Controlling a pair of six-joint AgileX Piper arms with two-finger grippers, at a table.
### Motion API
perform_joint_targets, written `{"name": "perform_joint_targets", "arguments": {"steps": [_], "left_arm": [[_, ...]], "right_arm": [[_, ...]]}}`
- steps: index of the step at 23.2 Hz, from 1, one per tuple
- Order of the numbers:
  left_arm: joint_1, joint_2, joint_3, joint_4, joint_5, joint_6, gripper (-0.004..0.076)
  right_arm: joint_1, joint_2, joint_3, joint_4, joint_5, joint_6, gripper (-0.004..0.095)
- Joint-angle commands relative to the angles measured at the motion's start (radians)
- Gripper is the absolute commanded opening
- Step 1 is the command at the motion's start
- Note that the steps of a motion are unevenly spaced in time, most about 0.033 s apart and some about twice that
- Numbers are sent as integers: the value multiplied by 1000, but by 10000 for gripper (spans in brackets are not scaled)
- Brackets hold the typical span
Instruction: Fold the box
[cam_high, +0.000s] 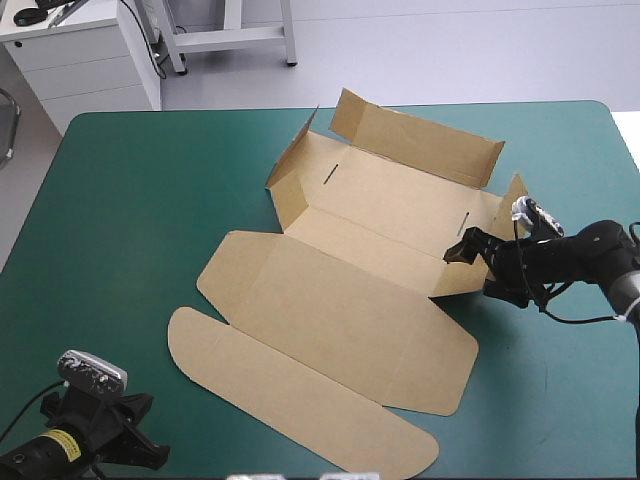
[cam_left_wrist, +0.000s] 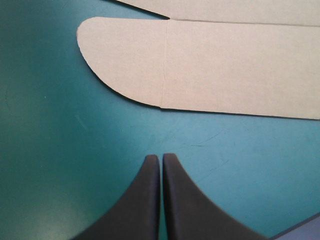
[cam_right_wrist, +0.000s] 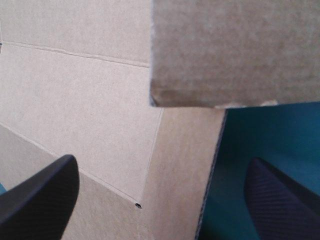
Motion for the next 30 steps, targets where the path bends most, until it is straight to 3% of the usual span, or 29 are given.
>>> {"name": "perform_joint_targets", "arguments": {"steps": [1, 5, 6, 8, 16, 19, 23, 30], "left_arm": [[0, 11, -22, -11, -47, -5, -8], [0, 11, -22, -11, -47, -5, -8], [0, 11, -22, -11, -47, -5, -8], [0, 11, -22, -11, -47, -7, -8], [0, 11, -22, -11, -47, -7, -8], [0, 11, -22, -11, -47, -7, -8], [0, 11, -22, -11, -47, -7, -8], [0, 11, -31, -11, -77, -7, -8]], "right_arm": [[0, -19, -31, 36, 3, -21, 622], [0, -4, -31, 39, 10, -12, 260], [0, 5, -31, 39, 27, -18, 112], [0, 14, -31, 39, 39, -41, -16], [0, 13, -31, 35, 36, -194, -19], [0, 13, -44, 73, 37, -349, -19], [0, 13, -119, 66, 78, -381, -19], [4, 13, -408, -81, 200, -450, -19]]}}
